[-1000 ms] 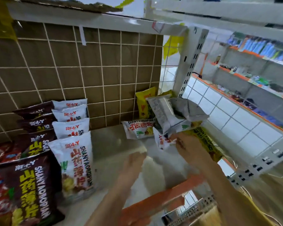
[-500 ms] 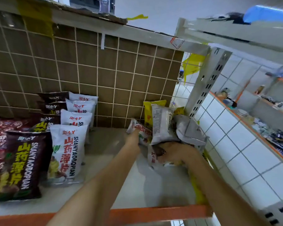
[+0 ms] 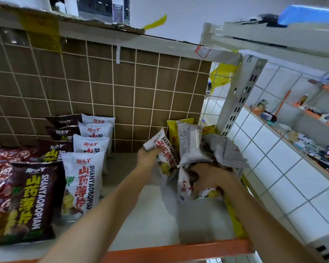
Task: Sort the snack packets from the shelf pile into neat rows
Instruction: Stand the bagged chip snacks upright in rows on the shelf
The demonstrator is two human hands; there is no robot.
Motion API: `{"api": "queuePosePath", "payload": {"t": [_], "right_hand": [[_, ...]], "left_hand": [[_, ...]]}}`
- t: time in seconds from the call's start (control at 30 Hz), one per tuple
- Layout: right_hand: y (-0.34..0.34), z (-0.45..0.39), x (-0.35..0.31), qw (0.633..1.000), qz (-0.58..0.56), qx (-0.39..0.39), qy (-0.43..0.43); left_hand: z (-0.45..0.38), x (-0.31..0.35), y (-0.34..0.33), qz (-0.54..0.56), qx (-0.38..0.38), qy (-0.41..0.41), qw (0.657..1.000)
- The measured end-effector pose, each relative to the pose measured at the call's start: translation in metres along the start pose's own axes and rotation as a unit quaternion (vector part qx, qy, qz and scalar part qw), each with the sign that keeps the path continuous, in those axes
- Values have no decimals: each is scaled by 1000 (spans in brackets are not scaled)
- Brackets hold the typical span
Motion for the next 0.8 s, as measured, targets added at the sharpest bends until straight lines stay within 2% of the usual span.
{"api": "queuePosePath", "payload": {"t": [0.1, 0.2, 0.27, 0.43, 0.53, 0.63, 0.7, 0.8], "right_hand": [[9, 13, -3, 990, -134, -31, 12], [20, 34, -10, 955, -294, -22, 28], [21, 44, -18, 931, -363, -26, 38], [27, 75, -59, 875, -473, -7, 103], [54, 85, -78, 831, -539, 52, 126], [72, 70, -94, 805, -571, 126, 100], [66, 47, -105, 788, -595, 140, 76], [31, 7, -119, 776, -608, 162, 32]], "left_hand": [[-14, 20, 21, -76, -63, -50, 994], [-18, 49, 34, -101, -121, -107, 982], [-27, 60, 41, -141, -134, -126, 973], [-41, 99, 43, -273, -197, -176, 925], [-49, 124, 41, -274, -229, -189, 915], [-63, 133, 44, -261, -232, -174, 921], [-70, 126, 46, -279, -236, -157, 918], [-79, 115, 52, -401, -245, -168, 867]]}}
Point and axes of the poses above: each hand's wrist, its own z-axis away from the middle knuckle, its own y-axis out of the back of the hand, x = y × z, the point moved 5 cm from there along -z, towards the middle knuckle, and after that the axes turned 15 degrees about -y, right-handed, at the moved point
